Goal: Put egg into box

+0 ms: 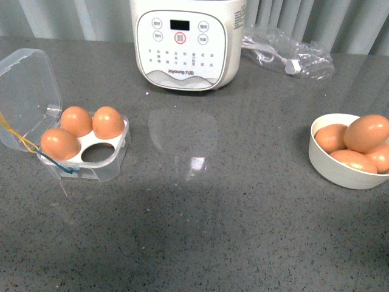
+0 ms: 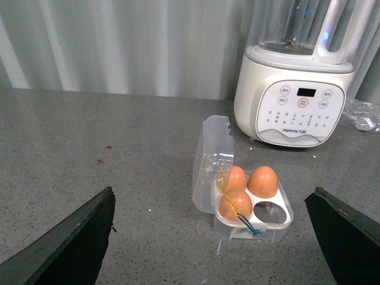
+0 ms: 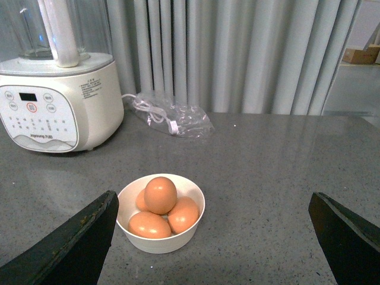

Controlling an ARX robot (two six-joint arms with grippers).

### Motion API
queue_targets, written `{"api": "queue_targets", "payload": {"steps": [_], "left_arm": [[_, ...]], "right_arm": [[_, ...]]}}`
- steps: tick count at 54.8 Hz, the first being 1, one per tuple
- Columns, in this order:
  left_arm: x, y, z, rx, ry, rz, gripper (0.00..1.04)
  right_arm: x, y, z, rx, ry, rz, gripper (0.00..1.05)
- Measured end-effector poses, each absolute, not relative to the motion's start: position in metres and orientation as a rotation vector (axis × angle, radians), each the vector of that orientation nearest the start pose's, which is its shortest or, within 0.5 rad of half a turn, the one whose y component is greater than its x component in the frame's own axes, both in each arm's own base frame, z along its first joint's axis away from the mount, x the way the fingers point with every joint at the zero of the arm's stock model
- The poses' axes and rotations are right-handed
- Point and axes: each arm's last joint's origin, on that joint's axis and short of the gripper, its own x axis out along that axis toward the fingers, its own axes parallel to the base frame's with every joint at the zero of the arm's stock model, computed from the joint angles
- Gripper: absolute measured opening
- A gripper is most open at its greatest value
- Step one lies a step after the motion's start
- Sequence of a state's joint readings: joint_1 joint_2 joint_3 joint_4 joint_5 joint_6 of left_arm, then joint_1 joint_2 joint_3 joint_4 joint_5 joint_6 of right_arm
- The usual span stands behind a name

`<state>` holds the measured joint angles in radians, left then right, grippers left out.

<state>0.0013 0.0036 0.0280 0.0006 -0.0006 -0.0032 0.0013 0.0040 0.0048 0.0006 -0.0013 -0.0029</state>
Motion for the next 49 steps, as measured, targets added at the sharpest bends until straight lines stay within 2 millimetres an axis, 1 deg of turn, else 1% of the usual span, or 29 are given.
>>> {"api": "queue_targets", "payload": {"steps": [5, 8, 10, 13, 18, 24, 26, 29, 34, 37, 38, 39, 41, 43, 49], "left_arm": [[0.096, 0.0, 0.173, -0.003, -0.025, 0.002, 0.98], [0.096, 0.0, 0.173, -0.004, -0.025, 0.002, 0.98], [0.096, 0.0, 0.173, -0.004, -0.025, 0.003, 0.98], [0.096, 0.0, 0.173, -0.003, -0.025, 0.002, 0.98], [0.096, 0.0, 0.173, -0.003, -0.025, 0.001, 0.98], [0.096, 0.0, 0.173, -0.004, -0.025, 0.002, 0.98], [0.096, 0.0, 0.173, -0.003, -0.025, 0.002, 0.98], [0.096, 0.0, 0.173, -0.003, -0.025, 0.002, 0.98], [0.096, 0.0, 0.173, -0.003, -0.025, 0.002, 0.98], [0.096, 0.0, 0.173, -0.003, -0.025, 0.002, 0.98], [0.096, 0.0, 0.173, -0.003, -0.025, 0.002, 0.98], [0.096, 0.0, 0.173, -0.003, -0.025, 0.002, 0.98], [0.096, 0.0, 0.173, -0.003, -0.025, 0.002, 0.98], [0.096, 0.0, 0.173, -0.003, -0.025, 0.002, 0.98], [0.096, 0.0, 0.173, -0.003, -0.025, 0.002, 0.98]], "right_arm": [[0.098, 0.0, 0.164, -0.015, 0.006, -0.01, 0.97], [0.1, 0.001, 0.163, -0.118, 0.101, -0.106, 0.97], [0.102, 0.002, 0.163, -0.156, 0.14, -0.121, 0.97], [0.106, 0.003, 0.164, -0.193, 0.19, -0.102, 0.97], [0.118, 0.006, 0.174, -0.208, 0.238, -0.056, 0.97], [0.143, 0.012, 0.192, -0.203, 0.301, 0.022, 0.97], [0.159, 0.014, 0.198, -0.205, 0.354, 0.055, 0.97], [0.175, 0.017, 0.2, -0.206, 0.403, 0.073, 0.97], [0.194, 0.019, 0.204, -0.202, 0.468, 0.097, 0.97], [0.212, 0.02, 0.208, -0.199, 0.503, 0.102, 0.97], [0.215, 0.02, 0.208, -0.199, 0.506, 0.1, 0.97], [0.224, 0.021, 0.21, -0.197, 0.512, 0.097, 0.97], [0.238, 0.022, 0.211, -0.18, 0.534, 0.106, 0.97], [0.247, 0.024, 0.209, -0.174, 0.555, 0.111, 0.97], [0.267, 0.027, 0.202, -0.153, 0.621, 0.115, 0.97]]}}
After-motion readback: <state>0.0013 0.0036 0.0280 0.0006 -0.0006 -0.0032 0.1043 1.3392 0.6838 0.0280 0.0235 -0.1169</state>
